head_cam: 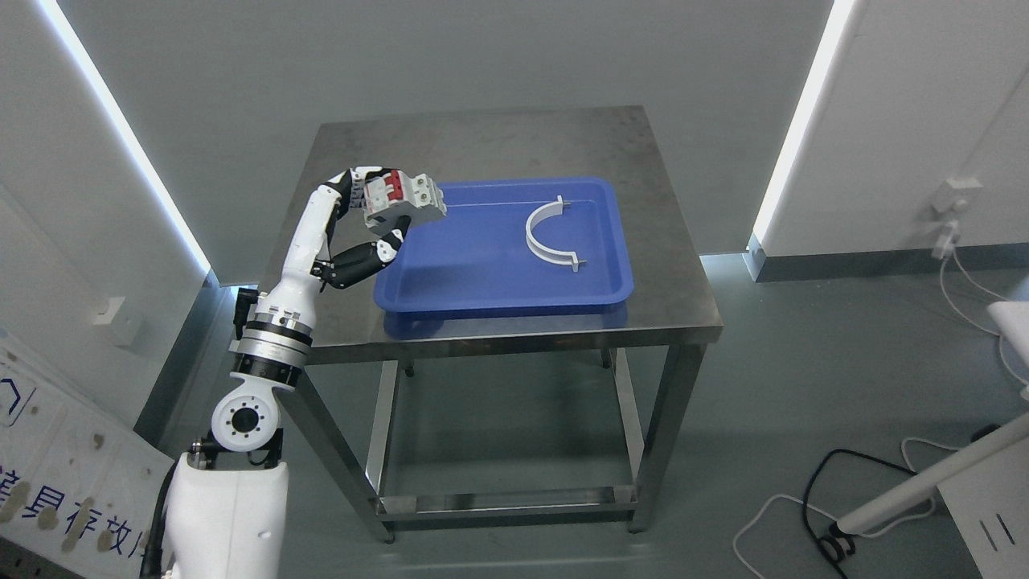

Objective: Place circuit breaker on shelf
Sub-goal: 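Lift the circuit breaker out of the tray with the left hand, then carry the held breaker toward the blue bin shelf while turning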

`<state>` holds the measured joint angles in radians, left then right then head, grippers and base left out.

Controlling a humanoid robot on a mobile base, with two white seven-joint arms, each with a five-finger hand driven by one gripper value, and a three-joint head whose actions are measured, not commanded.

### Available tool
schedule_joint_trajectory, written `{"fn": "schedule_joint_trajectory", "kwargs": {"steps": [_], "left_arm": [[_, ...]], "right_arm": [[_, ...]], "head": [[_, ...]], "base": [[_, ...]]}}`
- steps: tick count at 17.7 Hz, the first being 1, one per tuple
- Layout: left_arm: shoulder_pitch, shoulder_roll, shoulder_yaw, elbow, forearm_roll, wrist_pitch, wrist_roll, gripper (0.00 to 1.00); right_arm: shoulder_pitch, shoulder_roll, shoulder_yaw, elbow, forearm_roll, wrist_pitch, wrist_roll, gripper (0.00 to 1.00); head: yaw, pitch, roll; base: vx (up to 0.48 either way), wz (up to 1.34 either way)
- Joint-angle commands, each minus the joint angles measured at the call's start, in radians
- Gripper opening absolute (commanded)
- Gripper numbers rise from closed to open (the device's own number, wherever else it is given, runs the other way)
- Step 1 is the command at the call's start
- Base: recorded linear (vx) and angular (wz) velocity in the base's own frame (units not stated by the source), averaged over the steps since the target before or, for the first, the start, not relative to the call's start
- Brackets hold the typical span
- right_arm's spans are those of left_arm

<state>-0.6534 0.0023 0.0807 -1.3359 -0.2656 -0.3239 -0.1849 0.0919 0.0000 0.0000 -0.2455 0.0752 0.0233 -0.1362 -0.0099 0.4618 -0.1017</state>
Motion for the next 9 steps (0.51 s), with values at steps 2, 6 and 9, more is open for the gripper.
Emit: {"fn": "schedule_joint_trajectory", "kwargs": {"steps": [2, 6, 9], "left_arm": [[0.112, 0.015, 0.07, -0.124, 0.101, -0.109, 0.082, 0.06], [0.164, 0.015, 0.091, -0.161, 0.137, -0.11, 0.082, 0.04], [0.179, 0.015, 0.119, -0.172, 0.144, -0.115, 0.081, 0.04]], "right_arm": [[0.0, -0.017, 0.02, 0.0, 0.0, 0.055, 0.0, 1.0], [0.0, -0.017, 0.02, 0.0, 0.0, 0.055, 0.0, 1.0], [0.0, -0.017, 0.02, 0.0, 0.0, 0.055, 0.0, 1.0]], "head": [[0.0, 0.0, 0.0], [0.0, 0.0, 0.0], [0.0, 0.0, 0.0]], "base": [[-0.363, -0.16], [-0.377, -0.18], [-0.453, 0.05]]}}
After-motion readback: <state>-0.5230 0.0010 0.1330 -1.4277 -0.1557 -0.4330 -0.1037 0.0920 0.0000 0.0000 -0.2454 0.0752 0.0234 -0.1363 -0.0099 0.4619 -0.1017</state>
